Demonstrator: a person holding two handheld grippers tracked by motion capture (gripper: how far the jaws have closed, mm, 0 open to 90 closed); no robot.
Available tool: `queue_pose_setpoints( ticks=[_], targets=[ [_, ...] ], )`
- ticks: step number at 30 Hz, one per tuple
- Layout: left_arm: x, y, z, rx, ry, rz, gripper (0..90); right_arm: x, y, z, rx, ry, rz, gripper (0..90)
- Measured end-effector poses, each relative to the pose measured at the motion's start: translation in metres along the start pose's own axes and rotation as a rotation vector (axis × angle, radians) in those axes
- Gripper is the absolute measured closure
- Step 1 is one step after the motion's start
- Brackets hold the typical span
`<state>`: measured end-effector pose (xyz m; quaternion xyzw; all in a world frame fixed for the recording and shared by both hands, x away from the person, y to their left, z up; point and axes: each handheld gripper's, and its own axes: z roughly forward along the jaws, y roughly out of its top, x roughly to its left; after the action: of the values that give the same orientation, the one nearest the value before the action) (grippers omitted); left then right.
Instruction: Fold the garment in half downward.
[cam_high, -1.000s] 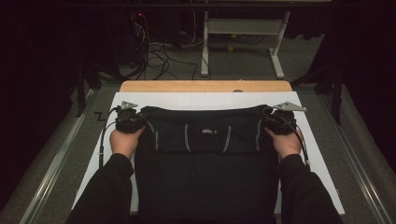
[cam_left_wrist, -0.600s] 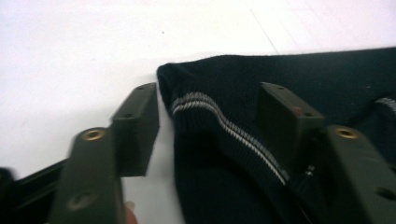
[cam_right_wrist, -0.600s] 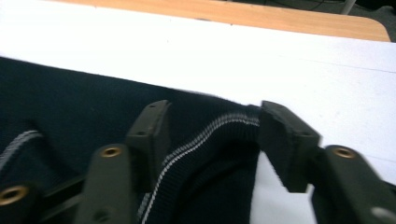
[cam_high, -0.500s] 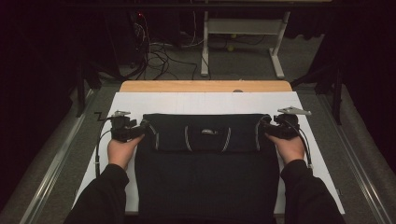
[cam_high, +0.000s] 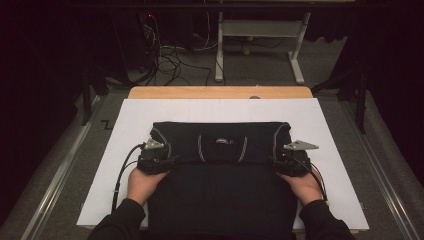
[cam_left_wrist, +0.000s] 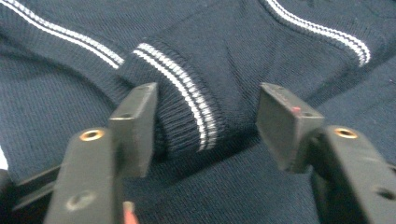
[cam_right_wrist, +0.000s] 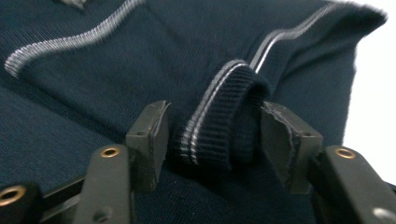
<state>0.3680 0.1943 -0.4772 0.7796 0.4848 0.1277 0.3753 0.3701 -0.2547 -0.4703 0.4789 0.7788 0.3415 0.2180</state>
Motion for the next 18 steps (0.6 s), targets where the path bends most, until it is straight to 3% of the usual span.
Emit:
queue_pose_setpoints(
  ticks=[1, 2, 3, 6, 10, 12, 14, 18],
  targets=[
    [0.001, 0.000, 0.000, -0.002, 0.001, 0.000, 49.9, -0.001, 0.000, 0.000, 0.001, 0.008, 0.017, 51.1],
    [0.002, -0.001, 0.000, -0.002, 0.005, 0.006, 57.3, -0.004, 0.000, 0.001, -0.006, 0.022, 0.026, 60.4],
    [0.002, -0.001, 0.000, -0.003, 0.000, 0.008, 57.3, -0.004, 0.000, 0.001, -0.006, 0.022, 0.026, 60.4],
    [0.001, -0.002, -0.001, -0.011, -0.011, 0.014, 66.5, -0.003, -0.002, -0.001, -0.027, 0.036, 0.017, 71.9],
    [-0.001, -0.002, -0.010, -0.073, -0.025, 0.017, 71.3, 0.001, 0.000, -0.008, -0.074, 0.009, -0.026, 75.7],
    [-0.003, -0.002, -0.016, -0.101, -0.036, 0.019, 71.3, 0.002, 0.000, -0.018, -0.122, 0.013, -0.026, 77.1],
    [-0.005, -0.003, -0.023, -0.116, -0.051, 0.023, 71.3, 0.002, 0.000, -0.022, -0.134, 0.016, -0.023, 77.2],
    [-0.012, -0.006, -0.037, -0.130, -0.072, 0.073, 71.2, 0.007, -0.005, -0.035, -0.159, 0.016, -0.043, 77.2]
  ],
)
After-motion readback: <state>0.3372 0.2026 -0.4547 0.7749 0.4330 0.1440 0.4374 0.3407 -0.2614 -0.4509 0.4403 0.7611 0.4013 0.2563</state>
